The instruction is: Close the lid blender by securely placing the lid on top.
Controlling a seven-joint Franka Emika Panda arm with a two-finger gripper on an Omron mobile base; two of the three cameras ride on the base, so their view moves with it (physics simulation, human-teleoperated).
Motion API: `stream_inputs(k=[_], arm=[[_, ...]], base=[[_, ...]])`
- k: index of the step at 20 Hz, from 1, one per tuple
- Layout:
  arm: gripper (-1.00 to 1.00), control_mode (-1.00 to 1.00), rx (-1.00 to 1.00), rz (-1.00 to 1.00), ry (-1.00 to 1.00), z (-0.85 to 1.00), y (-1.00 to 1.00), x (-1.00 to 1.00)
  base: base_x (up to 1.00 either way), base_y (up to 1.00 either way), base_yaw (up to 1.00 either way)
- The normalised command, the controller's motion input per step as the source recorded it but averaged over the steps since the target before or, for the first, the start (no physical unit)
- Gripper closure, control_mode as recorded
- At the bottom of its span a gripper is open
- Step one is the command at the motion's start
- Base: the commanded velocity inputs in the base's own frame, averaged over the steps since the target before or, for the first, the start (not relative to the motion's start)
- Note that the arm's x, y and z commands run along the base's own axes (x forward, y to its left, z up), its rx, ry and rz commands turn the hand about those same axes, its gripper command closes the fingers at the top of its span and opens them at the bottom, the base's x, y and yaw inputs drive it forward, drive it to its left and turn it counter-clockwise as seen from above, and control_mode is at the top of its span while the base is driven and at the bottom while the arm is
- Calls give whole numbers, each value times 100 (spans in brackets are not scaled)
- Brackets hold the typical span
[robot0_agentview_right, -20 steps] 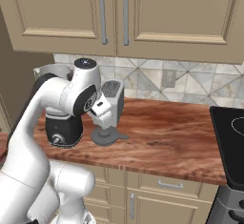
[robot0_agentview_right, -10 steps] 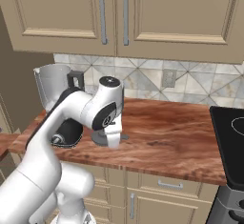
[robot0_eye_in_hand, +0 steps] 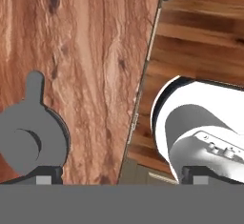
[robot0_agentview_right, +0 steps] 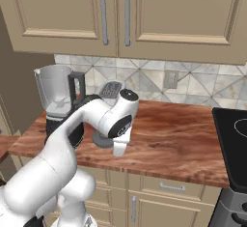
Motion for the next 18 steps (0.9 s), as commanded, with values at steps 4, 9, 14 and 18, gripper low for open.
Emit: stream_inputs(k=[4,9,14,18], arm=[[-100,-100,10,-12,2,-43,2,47],[-100,-100,0,-6,3,-9,1,47],[-100,-100,0,-2,9,-11,0,37],[-100,-100,0,-2,14,-23,0,27]], base=[[0,0,0],[0,0,0],[0,0,0],[0,0,0]])
